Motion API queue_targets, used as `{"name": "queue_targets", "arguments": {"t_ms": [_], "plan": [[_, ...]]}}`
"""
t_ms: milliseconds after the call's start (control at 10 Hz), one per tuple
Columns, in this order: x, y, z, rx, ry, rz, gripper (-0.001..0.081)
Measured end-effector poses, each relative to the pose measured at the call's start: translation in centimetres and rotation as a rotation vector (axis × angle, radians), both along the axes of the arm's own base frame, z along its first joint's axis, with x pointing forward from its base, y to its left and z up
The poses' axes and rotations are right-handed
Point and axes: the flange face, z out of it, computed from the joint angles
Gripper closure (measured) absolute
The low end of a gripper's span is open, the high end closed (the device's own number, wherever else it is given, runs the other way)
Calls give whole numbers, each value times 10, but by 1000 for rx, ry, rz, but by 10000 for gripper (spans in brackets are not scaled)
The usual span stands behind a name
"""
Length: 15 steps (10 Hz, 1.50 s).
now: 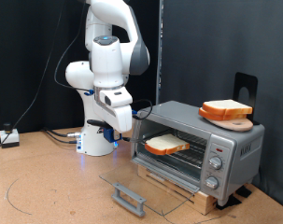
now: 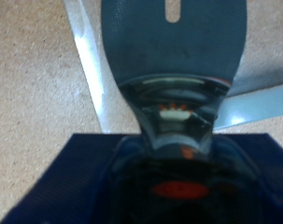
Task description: Make a piece of toast with the oven
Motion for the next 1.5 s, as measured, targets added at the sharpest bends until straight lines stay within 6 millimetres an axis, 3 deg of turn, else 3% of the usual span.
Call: {"name": "queue_targets", "arguments": {"t_ms": [400,600,1500], "plan": [[-6,-16,-11,-38,40,-8,410],[-5,-14,-18,-26,55,-15,410],[-6,48,-34,45,87,-52,410]]}}
